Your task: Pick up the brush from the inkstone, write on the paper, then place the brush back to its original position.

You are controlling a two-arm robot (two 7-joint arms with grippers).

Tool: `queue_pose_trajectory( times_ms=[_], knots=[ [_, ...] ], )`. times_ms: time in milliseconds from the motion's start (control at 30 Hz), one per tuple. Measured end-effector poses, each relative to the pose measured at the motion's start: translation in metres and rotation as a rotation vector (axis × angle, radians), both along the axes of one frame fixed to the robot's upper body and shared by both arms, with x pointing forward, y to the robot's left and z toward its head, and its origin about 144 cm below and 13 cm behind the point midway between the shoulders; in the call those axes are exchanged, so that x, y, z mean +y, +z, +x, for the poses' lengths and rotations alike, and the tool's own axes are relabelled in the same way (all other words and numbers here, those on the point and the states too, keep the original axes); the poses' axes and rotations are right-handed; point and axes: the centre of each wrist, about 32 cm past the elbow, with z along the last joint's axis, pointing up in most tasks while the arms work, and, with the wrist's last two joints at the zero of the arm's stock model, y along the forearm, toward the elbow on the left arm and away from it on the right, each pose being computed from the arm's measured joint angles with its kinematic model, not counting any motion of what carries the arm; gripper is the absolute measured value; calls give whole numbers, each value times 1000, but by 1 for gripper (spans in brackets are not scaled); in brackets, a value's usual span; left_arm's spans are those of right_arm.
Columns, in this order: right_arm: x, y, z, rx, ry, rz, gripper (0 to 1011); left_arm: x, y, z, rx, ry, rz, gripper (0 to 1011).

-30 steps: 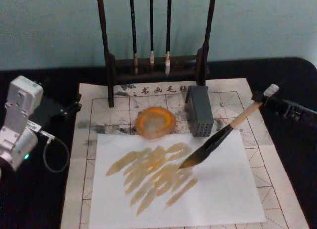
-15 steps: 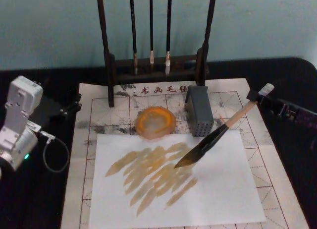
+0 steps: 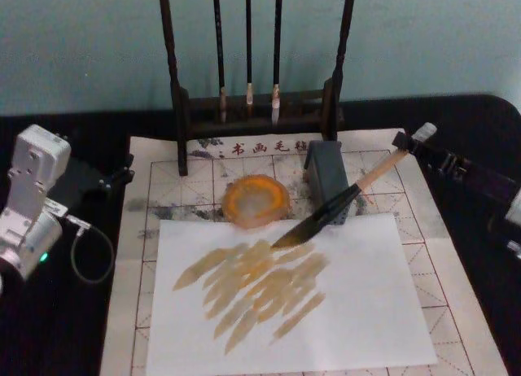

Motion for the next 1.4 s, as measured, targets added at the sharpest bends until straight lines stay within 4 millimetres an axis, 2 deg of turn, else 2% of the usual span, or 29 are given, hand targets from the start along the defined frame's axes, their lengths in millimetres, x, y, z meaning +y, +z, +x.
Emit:
queue_pose_trajectory(
  times_ms=[767, 1400],
  knots=[
    [37, -17, 47, 3, -83, 17, 182, 0, 0, 0, 0, 0, 0, 1001],
    [50, -28, 63, 37, -100, 37, 181, 0, 0, 0, 0, 0, 0, 1001]
  ],
)
